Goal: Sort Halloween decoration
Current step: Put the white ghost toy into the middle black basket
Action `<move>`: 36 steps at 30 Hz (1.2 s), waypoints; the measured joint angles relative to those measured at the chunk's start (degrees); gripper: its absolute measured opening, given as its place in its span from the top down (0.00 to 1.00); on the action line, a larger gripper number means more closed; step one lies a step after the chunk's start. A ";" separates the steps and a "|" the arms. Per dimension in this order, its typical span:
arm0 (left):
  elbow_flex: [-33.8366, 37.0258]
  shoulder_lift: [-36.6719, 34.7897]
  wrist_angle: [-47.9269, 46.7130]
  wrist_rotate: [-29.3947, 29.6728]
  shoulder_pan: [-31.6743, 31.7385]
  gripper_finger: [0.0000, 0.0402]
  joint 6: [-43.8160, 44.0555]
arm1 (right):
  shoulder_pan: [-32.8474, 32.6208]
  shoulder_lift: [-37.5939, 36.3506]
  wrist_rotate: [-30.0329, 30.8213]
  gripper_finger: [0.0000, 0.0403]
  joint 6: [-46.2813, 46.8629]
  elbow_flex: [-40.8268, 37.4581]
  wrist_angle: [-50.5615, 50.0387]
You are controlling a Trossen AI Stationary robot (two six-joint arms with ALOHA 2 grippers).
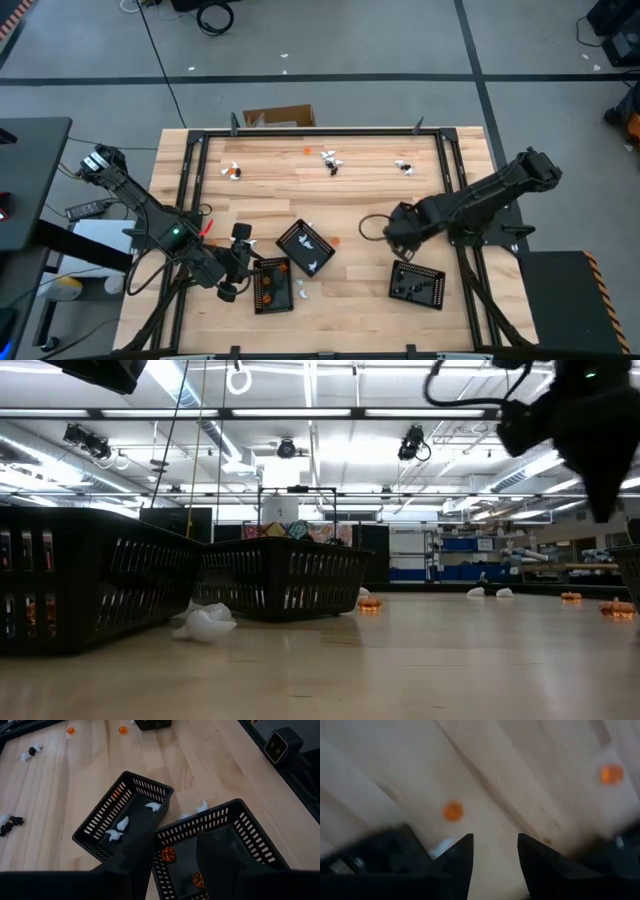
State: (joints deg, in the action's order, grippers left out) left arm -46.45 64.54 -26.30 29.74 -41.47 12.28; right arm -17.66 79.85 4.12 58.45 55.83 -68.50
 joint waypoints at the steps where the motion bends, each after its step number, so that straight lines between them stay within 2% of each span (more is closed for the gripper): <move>1: -0.01 -0.01 0.00 0.00 0.00 0.61 -0.01 | 1.07 0.00 0.58 0.61 -1.87 0.00 1.65; 3: 0.00 0.01 -0.02 0.00 0.00 0.61 -0.01 | 2.96 0.00 1.98 0.61 -6.81 0.00 6.56; 8: 0.01 0.00 -0.04 0.00 0.00 0.61 -0.03 | 5.69 2.60 4.58 0.61 -22.26 0.01 26.40; 12: 0.01 0.01 -0.07 0.00 0.00 0.61 -0.03 | 6.50 9.42 5.22 0.60 -34.16 0.02 37.40; 17: -0.01 0.01 -0.08 -0.02 0.49 0.61 -0.71 | 8.44 18.02 4.07 0.58 -43.63 0.02 47.21; 24: -0.01 0.01 -0.07 0.00 0.92 0.61 -1.10 | 11.58 24.43 0.35 0.50 -48.39 0.02 58.79; 29: 0.01 0.01 -0.07 0.01 0.88 0.61 -1.10 | 11.86 27.56 -0.47 0.45 -51.66 0.20 61.49; 36: 0.01 -0.01 -0.09 0.00 0.85 0.61 -1.10 | 11.83 28.12 1.71 0.45 -52.35 0.14 63.67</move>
State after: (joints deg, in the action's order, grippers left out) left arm -46.44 64.53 -26.39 29.74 -40.62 11.18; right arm -5.83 107.97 5.83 6.10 55.97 -4.83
